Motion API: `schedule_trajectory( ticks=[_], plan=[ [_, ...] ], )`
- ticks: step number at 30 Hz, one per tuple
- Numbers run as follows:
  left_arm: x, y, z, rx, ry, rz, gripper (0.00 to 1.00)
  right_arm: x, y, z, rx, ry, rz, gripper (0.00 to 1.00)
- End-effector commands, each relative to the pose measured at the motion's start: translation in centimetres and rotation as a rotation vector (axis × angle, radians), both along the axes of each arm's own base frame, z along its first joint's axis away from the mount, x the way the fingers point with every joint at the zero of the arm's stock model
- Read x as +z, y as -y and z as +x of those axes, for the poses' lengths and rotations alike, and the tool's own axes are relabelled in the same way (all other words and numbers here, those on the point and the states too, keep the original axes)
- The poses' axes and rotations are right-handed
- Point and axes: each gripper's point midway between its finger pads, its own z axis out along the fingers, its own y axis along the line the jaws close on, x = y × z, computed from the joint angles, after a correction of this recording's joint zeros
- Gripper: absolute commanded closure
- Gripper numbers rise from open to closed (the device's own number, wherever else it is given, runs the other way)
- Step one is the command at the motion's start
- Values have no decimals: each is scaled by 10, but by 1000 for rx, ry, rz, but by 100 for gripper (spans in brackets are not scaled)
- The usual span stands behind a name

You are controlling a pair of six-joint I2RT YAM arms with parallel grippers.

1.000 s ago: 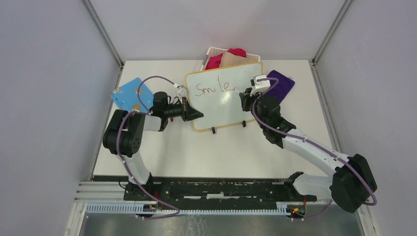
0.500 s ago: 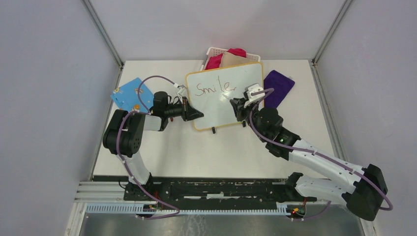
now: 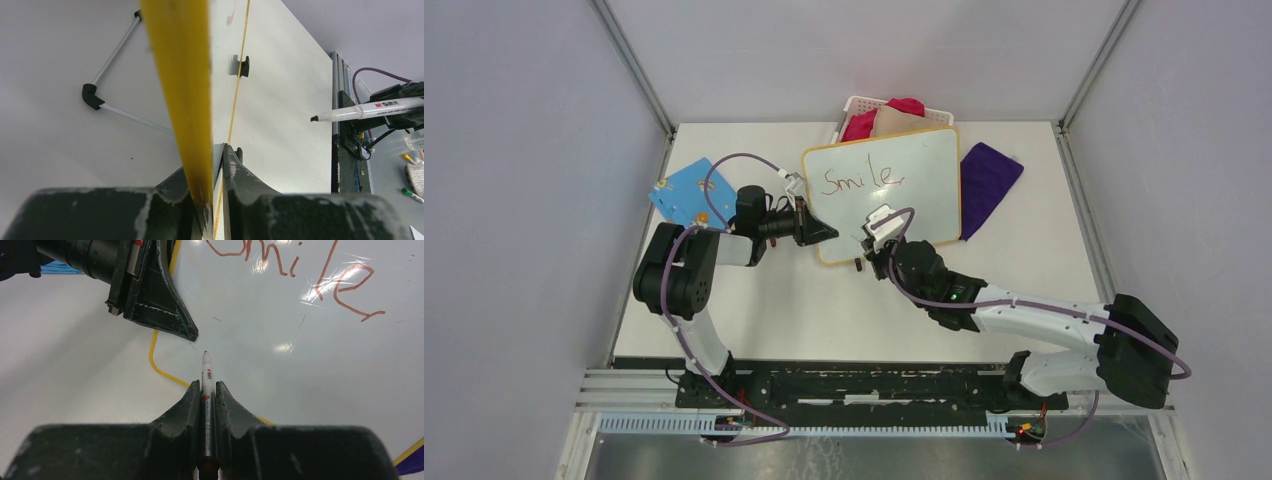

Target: Write a sentence on the whiteboard

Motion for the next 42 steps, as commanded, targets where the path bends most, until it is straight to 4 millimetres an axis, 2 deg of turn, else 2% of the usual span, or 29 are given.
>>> schedule_trajectory(
  ticks=[1,11,20,42],
  plan=[
    [-50,-3,-11,47,-104,136,98,28,-4,16,-74,70,64,100],
    [-51,-4,-11,49,-107,139,98,14,-14,32,-130,49,34,100],
    [-51,-4,-11,49,-105,139,98,2,-12,48,-189,27,17,100],
    [-51,-4,-11,47,-107,138,98,-9,-22,57,-167,-1,-4,100]
  ],
)
